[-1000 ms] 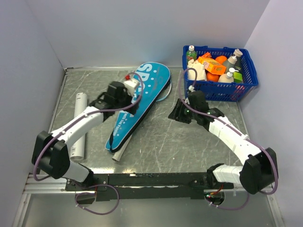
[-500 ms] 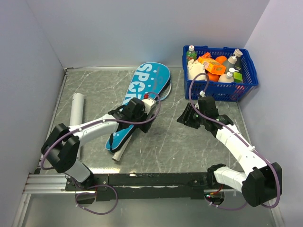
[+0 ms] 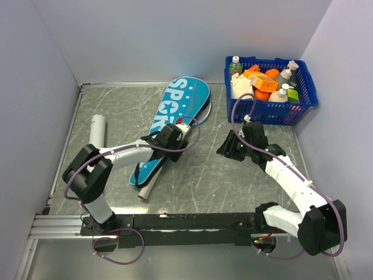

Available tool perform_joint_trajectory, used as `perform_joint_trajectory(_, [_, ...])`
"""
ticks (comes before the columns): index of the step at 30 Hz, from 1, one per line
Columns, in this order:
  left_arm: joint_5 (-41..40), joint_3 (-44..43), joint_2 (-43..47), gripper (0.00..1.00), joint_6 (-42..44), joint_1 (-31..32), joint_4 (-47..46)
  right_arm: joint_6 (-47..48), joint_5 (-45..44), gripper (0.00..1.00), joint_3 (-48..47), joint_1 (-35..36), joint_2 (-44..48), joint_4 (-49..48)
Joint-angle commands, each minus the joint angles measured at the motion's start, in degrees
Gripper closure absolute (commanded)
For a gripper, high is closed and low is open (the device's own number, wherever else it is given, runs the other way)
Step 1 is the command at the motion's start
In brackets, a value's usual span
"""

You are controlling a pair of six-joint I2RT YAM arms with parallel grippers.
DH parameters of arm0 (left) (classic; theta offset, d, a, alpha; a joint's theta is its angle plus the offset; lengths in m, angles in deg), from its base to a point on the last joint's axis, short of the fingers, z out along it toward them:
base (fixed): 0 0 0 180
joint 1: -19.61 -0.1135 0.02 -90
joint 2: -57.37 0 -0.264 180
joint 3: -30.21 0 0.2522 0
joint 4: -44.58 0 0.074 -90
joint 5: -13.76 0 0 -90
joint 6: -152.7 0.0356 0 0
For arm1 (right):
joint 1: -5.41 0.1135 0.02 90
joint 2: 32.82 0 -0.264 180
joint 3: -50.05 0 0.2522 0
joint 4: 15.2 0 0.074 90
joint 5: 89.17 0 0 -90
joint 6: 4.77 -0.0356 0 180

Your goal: Pack up the badminton gear

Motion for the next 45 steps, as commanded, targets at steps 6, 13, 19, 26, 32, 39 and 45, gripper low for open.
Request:
perform_joint_trajectory(6, [-1.6, -3.4, -0.9, 0.95, 0.0, -3.1, -0.2, -0.2, 1.6, 0.6, 1.8, -0.3, 0.7, -3.7])
perform_joint_trajectory(13, [-2.1, -7.0, 2.5, 0.99, 0.4, -8.8, 3.0, -1.0, 4.2, 0.64, 1.1, 0.0, -3.4, -6.9])
perform_joint_trajectory(19, [1.9, -9.6, 4.1, 0.99, 0.4, -18.8, 5.5, -1.0, 3.0, 0.54, -3.8, 3.0, -9.4, -8.2])
perform_joint_trajectory(26, [4.8, -7.9, 5.7, 0.99, -4.2, -26.3, 4.8, -1.5, -3.4, 0.44, -18.9, 11.1, -23.1, -6.7])
perform_joint_trajectory(32, [7.8, -8.2, 2.9, 0.99, -8.6, -31.1, 4.3, -1.4, -10.0, 0.43, -34.5, 16.5, -36.8, -1.2])
perform_joint_trajectory(39, [11.5, -8.1, 1.4, 0.99, -11.9, -36.0, 1.5, -2.0, -14.0, 0.43, -46.4, 20.2, -49.0, 4.9])
perform_joint_trajectory(45, [15.3, -9.2, -0.7, 0.99, -13.7, -38.4, 1.0, -2.5, -17.8, 0.42, -53.4, 21.9, -55.1, 9.5])
